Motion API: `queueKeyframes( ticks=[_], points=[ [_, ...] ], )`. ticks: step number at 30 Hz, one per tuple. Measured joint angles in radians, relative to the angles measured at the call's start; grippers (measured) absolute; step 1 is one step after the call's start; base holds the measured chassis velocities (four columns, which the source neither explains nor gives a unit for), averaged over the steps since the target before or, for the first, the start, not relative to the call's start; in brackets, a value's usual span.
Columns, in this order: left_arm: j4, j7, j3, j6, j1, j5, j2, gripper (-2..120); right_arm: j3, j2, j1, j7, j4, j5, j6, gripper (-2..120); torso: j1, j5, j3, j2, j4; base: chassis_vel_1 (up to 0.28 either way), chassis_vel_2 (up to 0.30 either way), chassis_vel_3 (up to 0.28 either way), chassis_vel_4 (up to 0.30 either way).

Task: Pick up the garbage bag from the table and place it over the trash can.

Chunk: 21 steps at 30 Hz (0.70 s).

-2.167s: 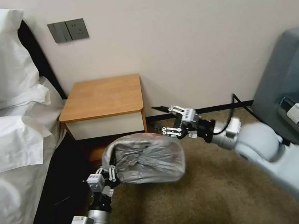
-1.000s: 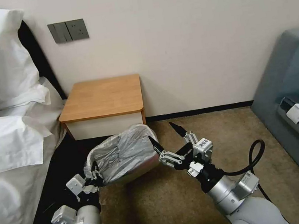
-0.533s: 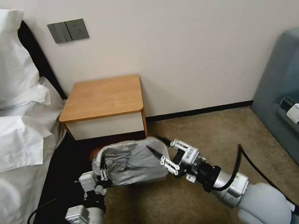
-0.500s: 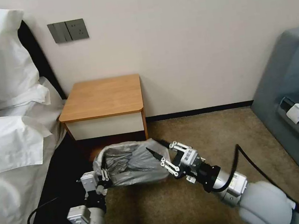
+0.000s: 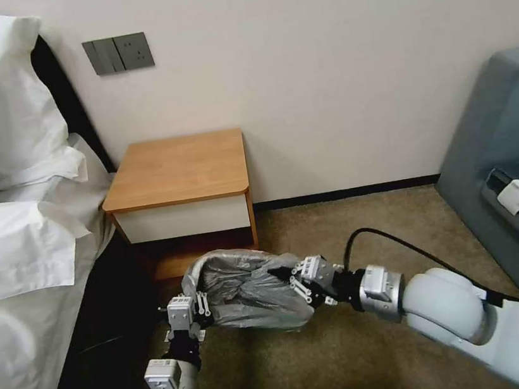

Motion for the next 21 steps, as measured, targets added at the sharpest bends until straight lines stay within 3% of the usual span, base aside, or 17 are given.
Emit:
queueKeyframes(
  ticks=[21],
  points=[
    [-0.007, 0.016, -0.002, -0.014, -0.009, 0.102, 0.005, 7, -0.317, 0.205, 0.311, 0.021, -0.246, -0.01, -0.079, 0, 0.0, 0.0, 0.0, 0.0, 0.0, 0.0, 0.0, 0.0, 0.0]
  ],
)
